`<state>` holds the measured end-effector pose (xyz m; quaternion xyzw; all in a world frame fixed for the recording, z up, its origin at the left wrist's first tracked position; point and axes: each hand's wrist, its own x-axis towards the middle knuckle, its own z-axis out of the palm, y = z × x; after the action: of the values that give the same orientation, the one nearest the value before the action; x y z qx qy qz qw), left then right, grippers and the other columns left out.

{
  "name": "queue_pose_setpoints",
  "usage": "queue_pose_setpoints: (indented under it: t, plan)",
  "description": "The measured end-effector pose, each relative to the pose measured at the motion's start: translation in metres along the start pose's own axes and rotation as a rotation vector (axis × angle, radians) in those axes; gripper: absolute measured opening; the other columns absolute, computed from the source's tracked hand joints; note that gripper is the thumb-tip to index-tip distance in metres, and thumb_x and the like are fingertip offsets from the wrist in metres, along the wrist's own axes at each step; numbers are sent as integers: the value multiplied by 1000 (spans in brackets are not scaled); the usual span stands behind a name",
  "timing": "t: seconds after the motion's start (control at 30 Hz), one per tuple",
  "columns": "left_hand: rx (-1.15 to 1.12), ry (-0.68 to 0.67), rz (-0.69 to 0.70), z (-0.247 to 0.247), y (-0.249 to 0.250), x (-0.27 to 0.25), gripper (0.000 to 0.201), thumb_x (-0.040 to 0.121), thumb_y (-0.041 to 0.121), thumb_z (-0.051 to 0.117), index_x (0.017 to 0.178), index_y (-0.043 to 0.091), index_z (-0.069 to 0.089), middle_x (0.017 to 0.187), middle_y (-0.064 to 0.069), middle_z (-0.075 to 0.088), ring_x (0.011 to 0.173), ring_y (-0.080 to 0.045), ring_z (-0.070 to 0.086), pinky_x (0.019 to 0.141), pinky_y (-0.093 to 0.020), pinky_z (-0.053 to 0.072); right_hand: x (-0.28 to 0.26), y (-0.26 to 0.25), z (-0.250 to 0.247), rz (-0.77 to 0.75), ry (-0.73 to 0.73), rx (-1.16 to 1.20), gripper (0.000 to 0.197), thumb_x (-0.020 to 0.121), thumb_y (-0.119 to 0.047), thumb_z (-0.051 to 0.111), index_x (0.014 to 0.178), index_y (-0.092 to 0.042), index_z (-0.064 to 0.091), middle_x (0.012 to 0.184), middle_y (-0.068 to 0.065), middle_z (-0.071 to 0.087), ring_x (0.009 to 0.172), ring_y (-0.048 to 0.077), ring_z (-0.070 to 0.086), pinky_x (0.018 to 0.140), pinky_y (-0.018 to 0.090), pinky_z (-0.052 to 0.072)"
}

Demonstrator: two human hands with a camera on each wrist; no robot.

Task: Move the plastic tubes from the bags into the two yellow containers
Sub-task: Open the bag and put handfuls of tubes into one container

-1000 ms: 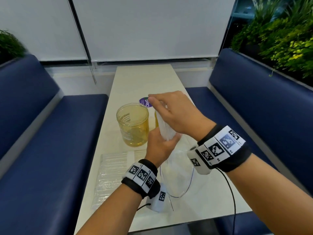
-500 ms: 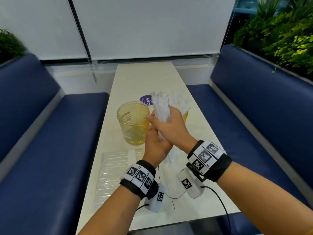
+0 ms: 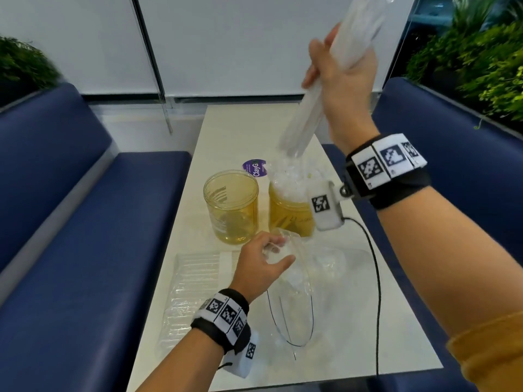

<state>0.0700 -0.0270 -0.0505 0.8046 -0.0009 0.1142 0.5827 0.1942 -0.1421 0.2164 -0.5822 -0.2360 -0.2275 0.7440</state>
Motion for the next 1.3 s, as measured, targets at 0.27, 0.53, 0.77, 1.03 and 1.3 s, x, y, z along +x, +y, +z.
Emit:
queue_pose_setpoints:
  t: [0.27,0.53,0.77,1.03,1.3]
  plan:
    - [17,12,41,-14,0,1,21,80,20,85,96,25,72,101,12,70,84,-7,68,67,-13,49,22,99,-10,183,-34,-226,16,92,-20,69,94,-15,53,77,3,58,58,12,57,61,26,53]
    - [-2,8,38,-27,9,9,20,84,18,81,91,32,69,106,10,72,87,-10,69,73,-35,57,-20,170,-24,395,-209,-520,30,91,-36,71,94,-7,64,76,-3,66,62,-1,60,63,22,48]
    - [-2,2,44,-28,15,13,16,85,16,79,89,29,70,105,9,73,87,-12,69,73,-39,57,-15,151,-31,174,-83,-617,69,66,-35,91,120,-16,52,111,-4,59,100,15,57,78,9,46]
    - [20,-39,56,-23,16,11,13,85,20,79,91,26,70,105,11,72,89,-12,68,72,-35,57,7,137,-35,-186,-168,-670,77,76,-29,84,140,-28,43,132,-1,58,113,9,58,91,23,53]
    - [28,-58,54,-25,20,7,11,86,22,78,91,26,69,105,11,71,90,-12,68,75,-40,58,-37,154,-56,5,-662,-1199,51,107,-44,32,143,-15,53,148,9,52,143,26,40,115,41,31]
